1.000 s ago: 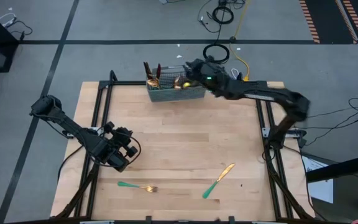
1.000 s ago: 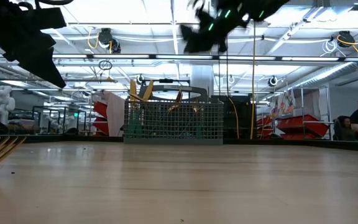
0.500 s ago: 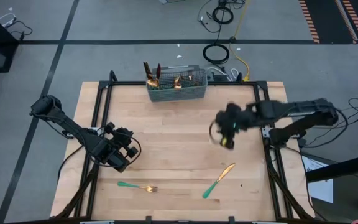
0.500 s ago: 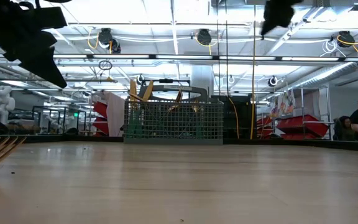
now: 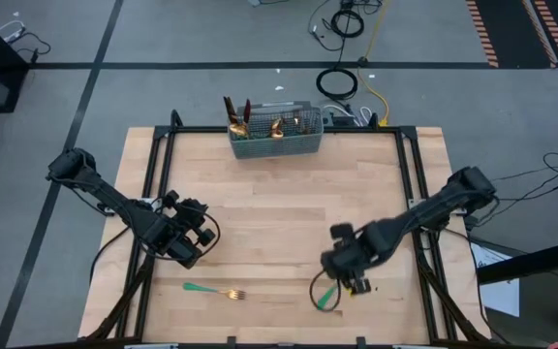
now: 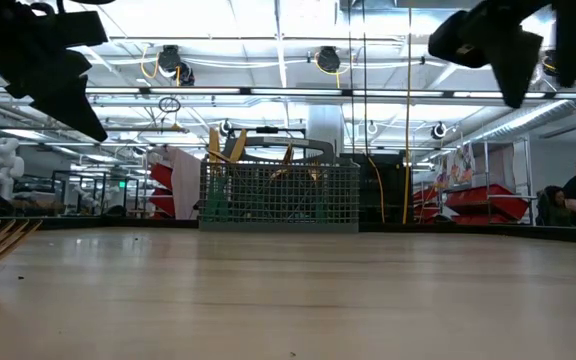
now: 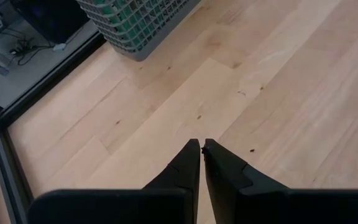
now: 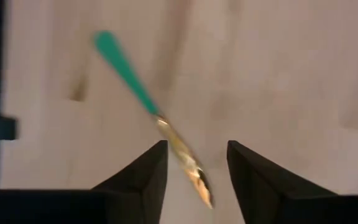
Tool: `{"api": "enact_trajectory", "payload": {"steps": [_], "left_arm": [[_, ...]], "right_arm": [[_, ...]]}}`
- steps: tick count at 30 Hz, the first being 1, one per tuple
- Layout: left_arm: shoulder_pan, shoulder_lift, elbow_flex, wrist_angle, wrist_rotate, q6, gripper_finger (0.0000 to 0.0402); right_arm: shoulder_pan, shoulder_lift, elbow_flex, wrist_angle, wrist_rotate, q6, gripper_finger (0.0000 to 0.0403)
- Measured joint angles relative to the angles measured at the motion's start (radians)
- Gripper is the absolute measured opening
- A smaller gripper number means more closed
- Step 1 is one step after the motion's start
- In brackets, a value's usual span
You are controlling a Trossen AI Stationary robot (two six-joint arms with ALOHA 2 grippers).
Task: Sort silverware
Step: Put the green knife into the gray bin
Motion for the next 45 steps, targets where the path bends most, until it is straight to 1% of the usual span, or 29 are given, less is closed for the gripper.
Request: {"api": "enact_trajectory", "payload": {"steps": [3, 6, 11, 17, 22, 27, 32, 34, 38, 43, 45], "left_arm": [[0.0, 0.0, 0.0, 0.0, 0.002, 0.0, 0.0032], [0.0, 0.0, 0.0, 0.0, 0.02, 0.0, 0.0032], [0.0, 0.0, 0.0, -0.001, 0.029, 0.002, 0.0032], [0.0, 0.0, 0.0, -0.002, 0.03, 0.005, 0.0032], [-0.001, 0.0, 0.0, -0.002, 0.03, 0.006, 0.0032], [-0.001, 0.0, 0.0, -0.003, 0.03, 0.008, 0.0032], [-0.001, 0.0, 0.0, -0.004, 0.03, 0.008, 0.0032], [-0.001, 0.0, 0.0, -0.004, 0.03, 0.008, 0.0032], [-0.001, 0.0, 0.0, -0.007, 0.031, 0.008, 0.0032], [-0.001, 0.0, 0.0, -0.007, 0.03, 0.008, 0.0032], [-0.001, 0.0, 0.0, -0.009, 0.03, 0.008, 0.0032]], "right_arm": [[0.04, 0.042, 0.0, 0.095, -0.029, -0.033, 0.0174], [0.072, 0.077, 0.0, 0.158, -0.049, -0.058, 0.018], [0.102, 0.14, 0.0, 0.176, -0.052, -0.082, 0.0178], [0.108, 0.219, 0.0, 0.243, -0.051, -0.119, 0.0173], [0.108, 0.27, 0.0, 0.242, -0.046, -0.117, 0.0172], [0.106, 0.288, -0.051, 0.288, -0.047, -0.108, 0.0172], [0.107, 0.279, -0.149, 0.33, -0.042, -0.061, 0.0168], [0.108, 0.277, -0.188, 0.364, -0.038, -0.047, 0.0157], [0.107, 0.273, -0.225, 0.413, -0.036, -0.045, 0.0116], [0.106, 0.273, -0.23, 0.432, -0.031, -0.099, 0.0058], [0.105, 0.273, -0.23, 0.426, -0.028, -0.095, 0.0026]]}}
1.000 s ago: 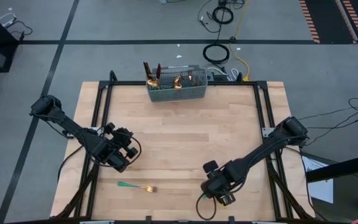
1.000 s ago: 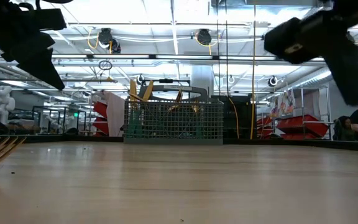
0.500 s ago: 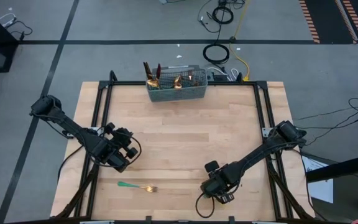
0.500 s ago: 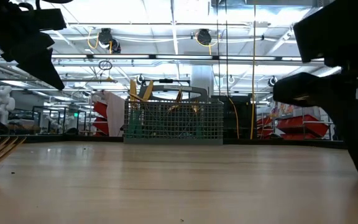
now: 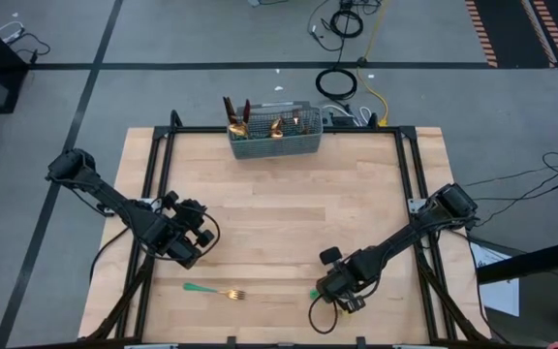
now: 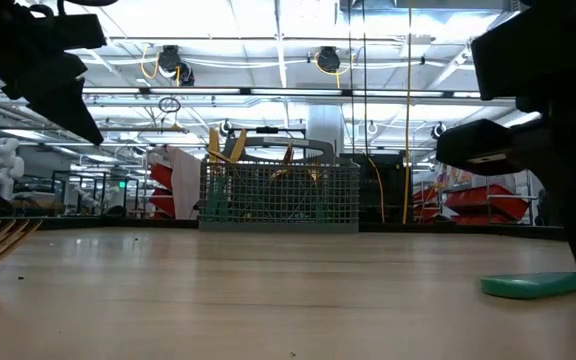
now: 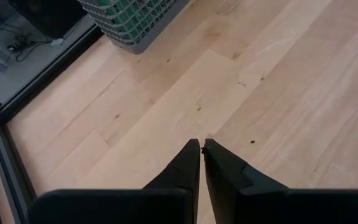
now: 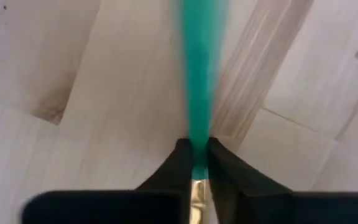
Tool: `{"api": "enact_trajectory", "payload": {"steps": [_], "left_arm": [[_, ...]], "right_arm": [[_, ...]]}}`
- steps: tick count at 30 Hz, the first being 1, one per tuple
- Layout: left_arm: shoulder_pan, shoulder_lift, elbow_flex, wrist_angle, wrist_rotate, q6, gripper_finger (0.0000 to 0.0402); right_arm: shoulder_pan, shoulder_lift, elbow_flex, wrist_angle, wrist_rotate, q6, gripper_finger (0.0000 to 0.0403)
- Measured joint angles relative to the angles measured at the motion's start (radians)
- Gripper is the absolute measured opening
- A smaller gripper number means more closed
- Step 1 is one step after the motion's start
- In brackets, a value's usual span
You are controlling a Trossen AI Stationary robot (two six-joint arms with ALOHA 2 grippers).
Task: Sort silverware
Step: Put the green knife into the gray bin
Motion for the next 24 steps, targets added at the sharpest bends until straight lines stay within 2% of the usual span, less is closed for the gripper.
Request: {"api": "enact_trajectory", "payload": {"steps": [2, 15, 21, 24], "left_arm": [[0.0, 0.0, 0.0, -0.003, 0.0, 0.0, 0.0032], [0.0, 0.0, 0.0, -0.001, 0.0, 0.046, 0.0032], [0.0, 0.0, 0.0, 0.003, 0.0, 0.045, 0.0032], [0.0, 0.0, 0.0, 0.003, 0.0, 0.045, 0.0032]], "right_arm": [[0.0, 0.0, 0.0, -0.006, 0.0, 0.005, 0.001], [-0.064, 0.013, 0.114, -0.148, 0.0, 0.001, 0.0001], [-0.109, 0.017, 0.152, -0.177, 0.118, 0.006, 0.0], [-0.132, 0.017, 0.168, -0.195, 0.13, 0.007, 0.0]]}}
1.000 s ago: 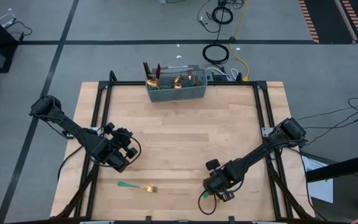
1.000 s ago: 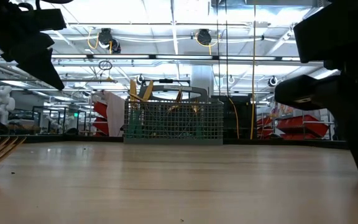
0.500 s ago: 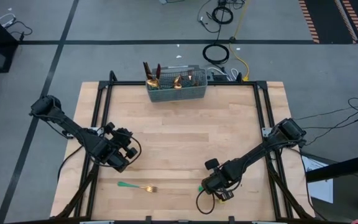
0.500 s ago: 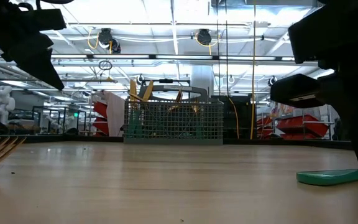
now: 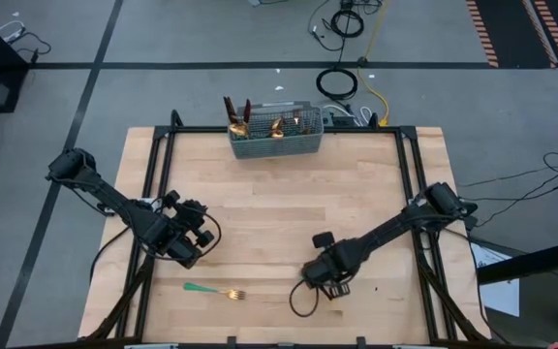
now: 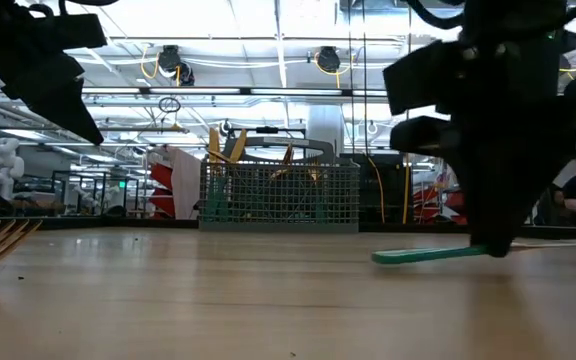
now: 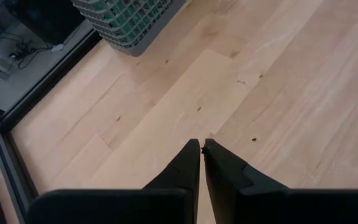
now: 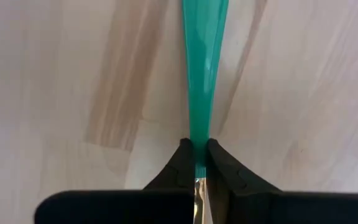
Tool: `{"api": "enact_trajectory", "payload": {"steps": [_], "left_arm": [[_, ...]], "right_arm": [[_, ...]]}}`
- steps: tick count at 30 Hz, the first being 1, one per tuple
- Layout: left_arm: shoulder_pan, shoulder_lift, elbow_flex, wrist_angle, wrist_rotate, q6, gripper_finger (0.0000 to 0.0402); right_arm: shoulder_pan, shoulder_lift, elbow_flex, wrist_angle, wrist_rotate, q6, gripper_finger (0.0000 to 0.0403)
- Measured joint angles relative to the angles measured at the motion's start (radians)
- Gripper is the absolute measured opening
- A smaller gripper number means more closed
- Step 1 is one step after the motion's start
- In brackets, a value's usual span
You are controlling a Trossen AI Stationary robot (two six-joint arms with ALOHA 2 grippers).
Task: Sort silverware
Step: Put the green knife into the gray bin
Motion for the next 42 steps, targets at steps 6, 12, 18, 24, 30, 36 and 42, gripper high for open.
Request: {"api": "enact_trajectory", "payload": {"steps": [6, 12, 18, 24, 30, 36, 42], "left_arm": [[0.0, 0.0, 0.0, 0.001, 0.0, 0.006, 0.0032], [0.0, 0.0, 0.0, 0.001, 0.0, 0.006, 0.0032], [0.0, 0.0, 0.0, 0.002, -0.014, 0.006, 0.0032], [0.0, 0.0, 0.0, 0.004, -0.029, 0.004, 0.0032], [0.0, 0.0, 0.0, 0.006, -0.042, 0.003, 0.0032], [0.0, 0.0, 0.0, 0.008, -0.06, -0.003, 0.0032], [0.0, 0.0, 0.0, 0.011, -0.062, -0.003, 0.0032]], "right_arm": [[-0.063, -0.001, 0.038, -0.008, 0.095, -0.028, 0.0], [-0.143, -0.003, 0.098, -0.073, 0.217, -0.102, 0.0], [-0.26, -0.004, 0.205, -0.187, 0.344, -0.255, 0.0], [-0.371, -0.005, 0.353, -0.234, 0.473, -0.422, 0.0], [-0.472, -0.006, 0.504, -0.216, 0.598, -0.694, 0.0], [-0.554, -0.005, 0.583, -0.073, 0.749, -1.053, 0.0], [-0.597, 0.024, 0.589, 0.199, 0.801, -1.475, 0.0]]}}
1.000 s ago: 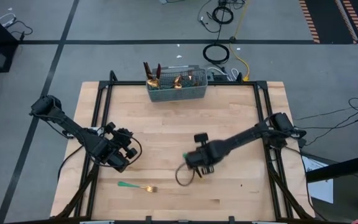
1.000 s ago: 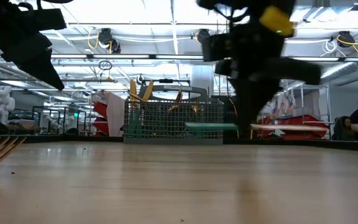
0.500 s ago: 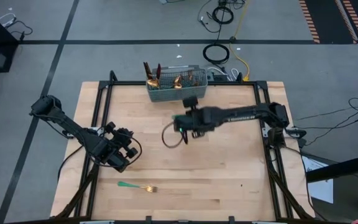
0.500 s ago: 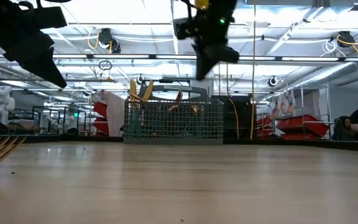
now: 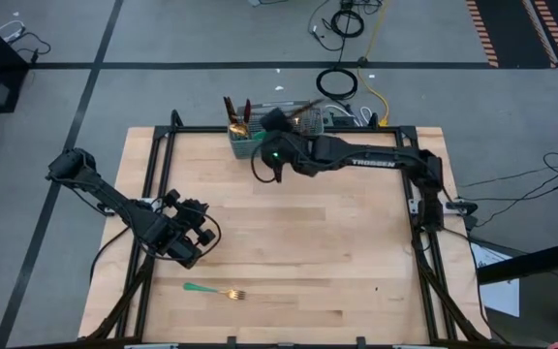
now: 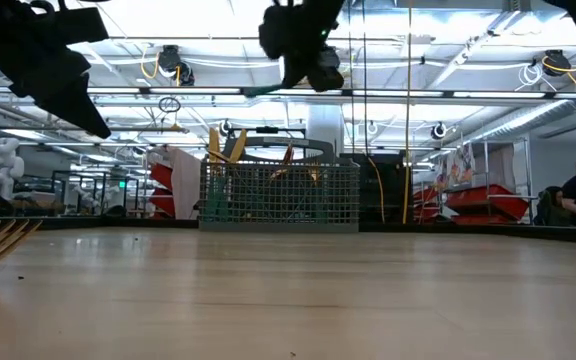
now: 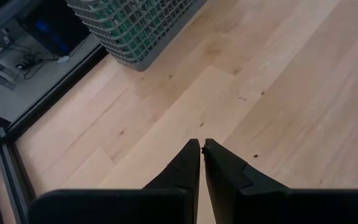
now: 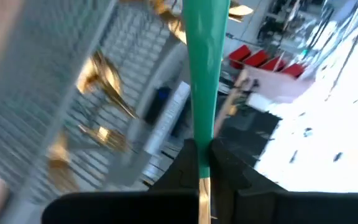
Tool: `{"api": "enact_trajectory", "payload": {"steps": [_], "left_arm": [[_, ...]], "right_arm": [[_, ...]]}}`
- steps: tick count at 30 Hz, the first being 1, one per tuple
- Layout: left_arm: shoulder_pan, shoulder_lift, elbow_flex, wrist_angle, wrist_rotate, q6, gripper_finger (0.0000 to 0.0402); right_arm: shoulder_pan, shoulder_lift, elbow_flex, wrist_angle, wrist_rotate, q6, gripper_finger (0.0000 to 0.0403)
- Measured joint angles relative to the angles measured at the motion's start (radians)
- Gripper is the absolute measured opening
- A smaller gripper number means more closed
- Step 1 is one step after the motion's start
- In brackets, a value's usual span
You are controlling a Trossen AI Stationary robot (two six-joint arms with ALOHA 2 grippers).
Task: Sort silverware
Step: Put the green knife into the gray bin
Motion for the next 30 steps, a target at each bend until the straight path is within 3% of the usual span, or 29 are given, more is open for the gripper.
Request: {"api": "enact_trajectory", "payload": {"steps": [4, 9, 14, 20, 24, 30], "left_arm": [[0.0, 0.0, 0.0, 0.012, -0.006, 0.0, 0.0032], [0.0, 0.0, 0.0, 0.034, -0.012, 0.0, 0.0032], [0.0, 0.0, 0.0, 0.047, -0.018, 0.0, 0.0032], [0.0, 0.0, 0.0, 0.048, -0.018, 0.0, 0.0032], [0.0, 0.0, 0.0, 0.048, -0.018, 0.0, 0.0032], [0.0, 0.0, 0.0, 0.049, -0.018, 0.0, 0.0032]], "right_arm": [[-0.019, 0.052, 0.0, 0.093, 0.03, -0.245, 0.0], [-0.046, 0.11, -0.001, 0.131, 0.026, -0.329, 0.0], [-0.059, 0.157, -0.001, 0.306, 0.016, -0.411, 0.0], [-0.058, 0.158, -0.001, 0.401, -0.12, -0.573, 0.0], [-0.061, 0.171, 0.0, 0.513, -0.137, -0.607, 0.0], [-0.079, 0.202, -0.002, 0.543, -0.169, -0.692, 0.0]]}}
